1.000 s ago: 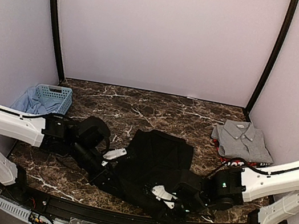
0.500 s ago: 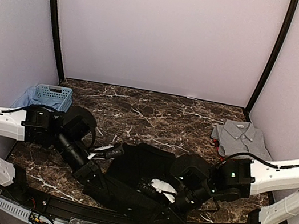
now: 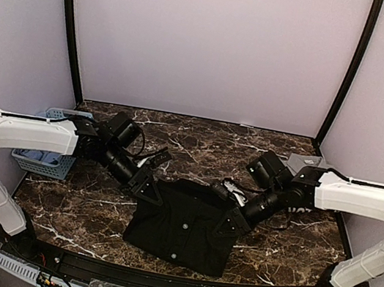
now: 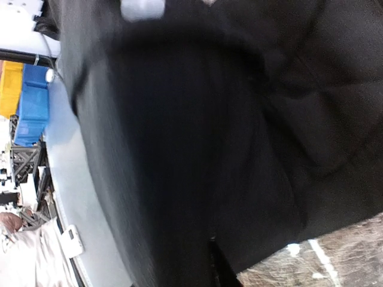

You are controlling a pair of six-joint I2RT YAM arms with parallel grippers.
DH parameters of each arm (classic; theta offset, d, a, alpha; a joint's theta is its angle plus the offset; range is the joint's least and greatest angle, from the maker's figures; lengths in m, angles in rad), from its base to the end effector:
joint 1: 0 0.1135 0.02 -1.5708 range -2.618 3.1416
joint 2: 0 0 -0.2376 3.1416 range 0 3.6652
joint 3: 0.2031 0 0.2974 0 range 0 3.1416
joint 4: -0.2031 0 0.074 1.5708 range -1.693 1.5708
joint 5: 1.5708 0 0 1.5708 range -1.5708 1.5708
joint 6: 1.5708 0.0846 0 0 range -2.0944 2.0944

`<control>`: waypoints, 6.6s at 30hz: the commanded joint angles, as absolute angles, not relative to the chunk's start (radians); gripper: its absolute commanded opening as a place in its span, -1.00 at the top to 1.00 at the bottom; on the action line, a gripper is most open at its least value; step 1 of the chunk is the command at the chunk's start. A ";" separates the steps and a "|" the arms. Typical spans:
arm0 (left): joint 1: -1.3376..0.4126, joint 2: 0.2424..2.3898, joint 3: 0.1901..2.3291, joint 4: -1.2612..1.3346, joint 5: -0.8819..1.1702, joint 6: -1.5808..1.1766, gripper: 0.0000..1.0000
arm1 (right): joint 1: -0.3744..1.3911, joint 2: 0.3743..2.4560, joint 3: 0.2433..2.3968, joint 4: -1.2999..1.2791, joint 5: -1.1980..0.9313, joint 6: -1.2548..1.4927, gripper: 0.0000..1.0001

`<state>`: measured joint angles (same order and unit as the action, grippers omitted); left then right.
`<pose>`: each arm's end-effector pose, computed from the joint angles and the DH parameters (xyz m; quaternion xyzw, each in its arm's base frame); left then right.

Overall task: Fold and stack the long sleeve shirts
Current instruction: Fold the 2/3-rectangle-folded shirt at the center of the board, then smooth out the square-folded shirt at the center of the board, then rotate the square-folded shirt at the center of the board.

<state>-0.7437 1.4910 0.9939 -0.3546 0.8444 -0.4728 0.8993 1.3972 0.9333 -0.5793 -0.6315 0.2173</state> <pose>0.2306 -0.2980 0.1662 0.2582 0.8266 -0.4982 0.0442 0.1712 0.2956 0.1479 -0.3832 0.8378 0.3856 0.0514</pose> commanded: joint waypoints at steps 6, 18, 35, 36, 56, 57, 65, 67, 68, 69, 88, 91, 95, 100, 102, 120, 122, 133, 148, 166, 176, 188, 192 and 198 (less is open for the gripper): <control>-0.652 1.689 1.131 -0.258 0.916 -0.475 0.99 | 0.732 1.478 0.970 -0.560 -0.664 0.175 0.37; -0.574 1.902 1.338 -0.377 0.950 -0.352 0.89 | 0.603 1.605 0.970 -0.384 -0.652 0.220 0.82; -0.482 2.070 1.460 -0.518 0.754 -0.261 0.09 | 0.554 1.847 1.124 -0.380 -0.560 0.175 0.69; -0.473 2.069 1.461 -0.520 0.746 -0.261 0.06 | 0.554 1.853 1.131 -0.385 -0.546 0.176 0.69; -0.554 1.632 1.262 -0.341 0.447 -0.381 -0.20 | 0.552 1.738 1.244 -0.518 -0.135 0.169 -0.02; -0.585 1.619 1.238 -0.316 0.440 -0.402 -0.20 | 0.555 1.714 1.230 -0.508 -0.136 0.173 -0.03; -0.744 1.543 1.047 -0.111 0.458 -0.533 -0.20 | 0.648 1.547 1.069 -0.312 -0.284 0.239 -0.10; -0.771 1.554 1.002 -0.070 0.469 -0.546 -0.20 | 0.662 1.556 1.038 -0.254 -0.339 0.265 -0.09; -0.779 1.561 0.979 -0.061 0.470 -0.547 -0.20 | 0.666 1.566 1.030 -0.229 -0.369 0.272 -0.08; -0.794 1.576 0.967 -0.048 0.469 -0.548 -0.20 | 0.668 1.581 1.022 -0.203 -0.393 0.282 -0.08; -0.836 1.670 0.687 0.207 0.271 -0.470 -0.19 | 0.634 1.796 0.903 -0.054 -0.406 0.276 0.03; -0.836 1.654 0.701 0.192 0.249 -0.451 -0.19 | 0.634 1.750 0.899 -0.086 -0.397 0.261 0.03; -0.837 1.575 0.716 0.143 0.230 -0.437 -0.20 | 0.640 1.673 0.904 -0.120 -0.398 0.255 0.02; -0.838 1.456 0.732 0.091 0.246 -0.438 -0.21 | 0.703 1.592 0.908 -0.136 -0.420 0.262 0.03; -0.838 1.433 0.739 0.101 0.265 -0.446 -0.22 | 0.742 1.565 0.897 -0.123 -0.425 0.273 0.02; -0.757 1.819 0.977 0.233 0.331 -0.493 -0.23 | 0.946 1.575 0.635 0.089 -0.438 0.387 0.03; -0.726 1.847 0.953 0.273 0.361 -0.508 -0.23 | 0.946 1.587 0.610 0.089 -0.425 0.389 0.03; -0.703 1.865 0.949 0.346 0.444 -0.476 -0.24 | 0.946 1.481 0.638 -0.062 -0.342 0.357 -0.06; -0.809 1.577 0.771 0.376 0.400 -0.471 -0.22 | 0.729 1.615 1.184 -0.416 -0.303 0.137 -0.70; -0.987 1.525 0.625 0.251 0.282 -0.531 -0.18 | 0.590 2.194 1.629 -0.582 -0.680 -0.123 -0.87; -0.992 1.563 0.614 0.266 0.273 -0.543 -0.17 | 0.589 2.310 1.715 -0.685 -0.754 -0.212 -0.83; -0.992 1.590 0.659 0.099 0.155 -0.443 -0.19 | 0.589 2.189 1.500 -0.647 -0.779 -0.182 -0.38; -0.989 1.628 0.692 0.060 0.141 -0.393 -0.20 | 0.589 2.085 1.311 -0.494 -0.792 -0.090 -0.22; -0.984 1.648 0.757 0.010 0.174 -0.304 -0.20 | 0.602 1.921 1.081 -0.319 -0.802 0.034 -0.12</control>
